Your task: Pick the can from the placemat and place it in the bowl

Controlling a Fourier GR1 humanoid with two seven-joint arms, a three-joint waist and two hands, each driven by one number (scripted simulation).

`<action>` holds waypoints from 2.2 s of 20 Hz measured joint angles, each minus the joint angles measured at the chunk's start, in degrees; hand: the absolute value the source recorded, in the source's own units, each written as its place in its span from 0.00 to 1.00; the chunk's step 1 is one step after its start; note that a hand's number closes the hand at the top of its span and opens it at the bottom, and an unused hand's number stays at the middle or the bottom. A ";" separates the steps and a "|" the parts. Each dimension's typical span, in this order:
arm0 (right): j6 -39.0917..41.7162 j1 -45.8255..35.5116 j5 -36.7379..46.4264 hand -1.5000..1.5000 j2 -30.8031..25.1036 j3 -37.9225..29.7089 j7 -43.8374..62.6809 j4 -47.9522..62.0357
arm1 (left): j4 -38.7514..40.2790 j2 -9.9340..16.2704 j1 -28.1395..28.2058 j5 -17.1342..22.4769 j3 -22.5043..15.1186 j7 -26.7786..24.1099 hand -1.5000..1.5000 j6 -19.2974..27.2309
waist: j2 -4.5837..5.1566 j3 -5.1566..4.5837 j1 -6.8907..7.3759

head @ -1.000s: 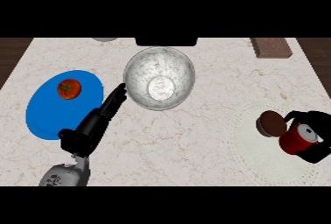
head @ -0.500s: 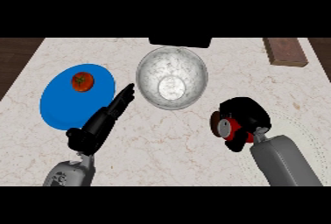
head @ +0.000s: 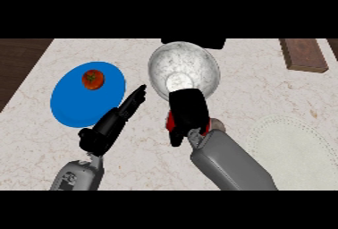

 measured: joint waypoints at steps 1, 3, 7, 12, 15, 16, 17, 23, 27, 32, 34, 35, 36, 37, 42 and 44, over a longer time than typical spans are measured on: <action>-1.52 -1.79 -0.18 1.00 0.29 1.44 2.87 -0.23 | 0.13 -0.02 -0.33 0.01 0.08 0.06 0.50 -0.01 | -0.02 0.03 -0.09; -5.94 -4.90 -0.46 1.00 0.69 3.78 7.77 -0.88 | 0.70 -0.12 -0.80 -0.19 0.14 0.11 0.50 0.14 | 0.01 0.09 -0.28; -14.83 -11.62 -1.83 1.00 1.01 6.48 14.85 -2.25 | 1.26 -0.54 -0.84 -0.45 0.01 -0.21 0.50 0.42 | 0.03 0.13 -0.60; -23.94 -19.12 -4.69 1.00 0.95 7.83 19.36 -0.14 | 1.41 -0.69 -1.00 -0.91 0.35 -0.14 0.50 1.12 | 0.11 0.13 -1.28; -26.52 -23.64 -7.10 1.00 0.86 8.03 20.36 4.06 | 1.18 -0.29 -0.61 -0.61 0.81 -0.21 0.50 0.84 | 0.14 0.11 -1.79; -27.15 -24.99 -7.54 1.00 0.86 8.05 20.41 5.89 | 1.76 -0.44 -0.46 -0.93 0.71 -0.59 0.50 1.04 | 0.18 0.11 -2.16; -27.76 -25.95 -7.71 1.00 0.86 7.96 20.39 7.70 | 1.98 -0.42 -0.01 -1.12 0.86 -1.14 0.50 1.28 | 0.17 0.11 -2.56; -31.39 -30.70 -4.86 1.00 0.84 8.78 19.87 19.33 | 0.20 -0.55 1.09 -1.55 1.12 -0.40 0.50 2.31 | 0.13 0.14 -3.82; -34.84 -32.89 -3.47 1.00 0.90 7.66 17.93 27.08 | -0.86 -0.16 1.48 -1.45 1.51 -0.16 0.50 2.18 | 0.19 0.16 -4.34; -34.90 -31.80 -9.76 1.00 1.14 3.73 14.73 34.40 | -1.38 0.34 1.64 -1.08 2.04 -0.27 0.50 1.66 | 0.43 0.18 -4.55; -34.37 -30.55 -13.83 0.00 1.22 1.17 12.69 36.38 | -1.13 0.17 1.79 -1.19 1.89 -0.72 0.50 1.65 | 0.58 0.20 -4.52; -34.83 -29.65 -15.84 0.00 1.24 0.17 11.73 36.95 | -1.16 0.39 1.59 -0.93 2.14 -0.53 0.50 1.38 | 0.66 0.21 -4.35; -34.88 -29.53 -17.73 0.00 1.27 -1.27 9.96 37.78 | -1.04 0.39 1.35 -0.89 2.36 -0.56 0.50 1.42 | 0.69 0.22 -4.43; -35.22 -29.23 -19.23 0.00 1.29 -2.60 7.49 38.89 | -1.22 0.36 1.23 -0.85 2.41 -0.41 0.50 1.43 | 0.69 0.23 -4.51; -39.32 -28.94 -23.93 0.00 1.31 -5.88 -3.76 43.83 | -0.53 0.48 1.79 -0.73 2.78 -1.44 0.50 1.03 | 0.64 0.24 -4.60; -41.62 -29.75 -25.34 0.00 1.32 -6.50 -5.73 45.01 | -0.13 0.59 1.50 -0.71 3.01 -1.55 0.50 0.82 | 0.57 0.24 -4.61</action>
